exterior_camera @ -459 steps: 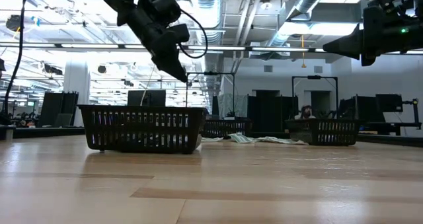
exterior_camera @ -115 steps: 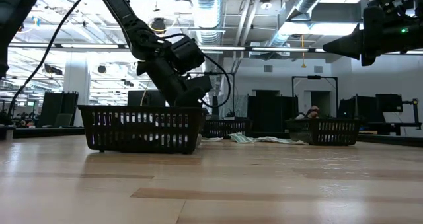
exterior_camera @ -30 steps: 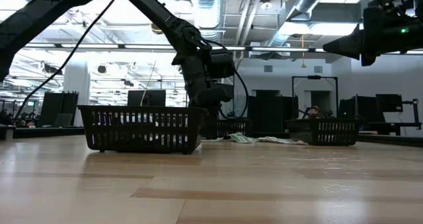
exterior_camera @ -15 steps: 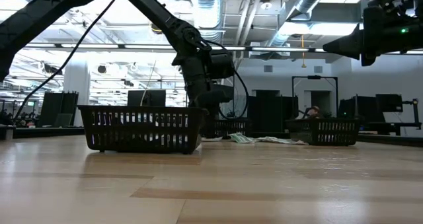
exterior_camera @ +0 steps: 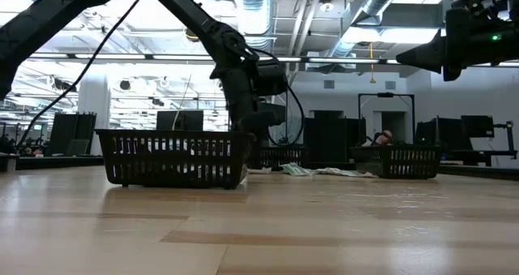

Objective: Pick & Place First Aid Supplies
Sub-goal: Put the green bandage into the left black bin

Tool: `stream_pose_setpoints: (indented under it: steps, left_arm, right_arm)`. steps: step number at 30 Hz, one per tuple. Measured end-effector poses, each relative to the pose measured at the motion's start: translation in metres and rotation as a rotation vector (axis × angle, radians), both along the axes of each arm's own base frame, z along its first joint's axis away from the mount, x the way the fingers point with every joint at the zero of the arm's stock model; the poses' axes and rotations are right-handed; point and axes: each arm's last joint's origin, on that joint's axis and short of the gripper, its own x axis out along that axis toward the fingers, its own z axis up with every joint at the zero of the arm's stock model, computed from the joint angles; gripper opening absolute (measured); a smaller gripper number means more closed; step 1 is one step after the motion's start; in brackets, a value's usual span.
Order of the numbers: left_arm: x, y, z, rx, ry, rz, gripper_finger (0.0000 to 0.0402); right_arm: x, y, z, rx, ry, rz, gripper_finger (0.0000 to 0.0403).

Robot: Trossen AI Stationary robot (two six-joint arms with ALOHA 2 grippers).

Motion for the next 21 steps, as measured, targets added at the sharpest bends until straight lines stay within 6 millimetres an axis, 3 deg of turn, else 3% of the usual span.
stream_pose_setpoints:
  steps: [15, 21]
  left_arm:
    - [-0.024, -0.006, 0.072, 0.150, -0.147, 0.057, 0.0005]
    - [-0.051, -0.009, 0.102, 0.251, -0.100, 0.135, 0.0005]
  right_arm:
    - [0.000, 0.000, 0.000, 0.000, 0.000, 0.000, 0.0008]
    - [0.000, 0.000, 0.000, 0.000, 0.000, 0.000, 0.0008]
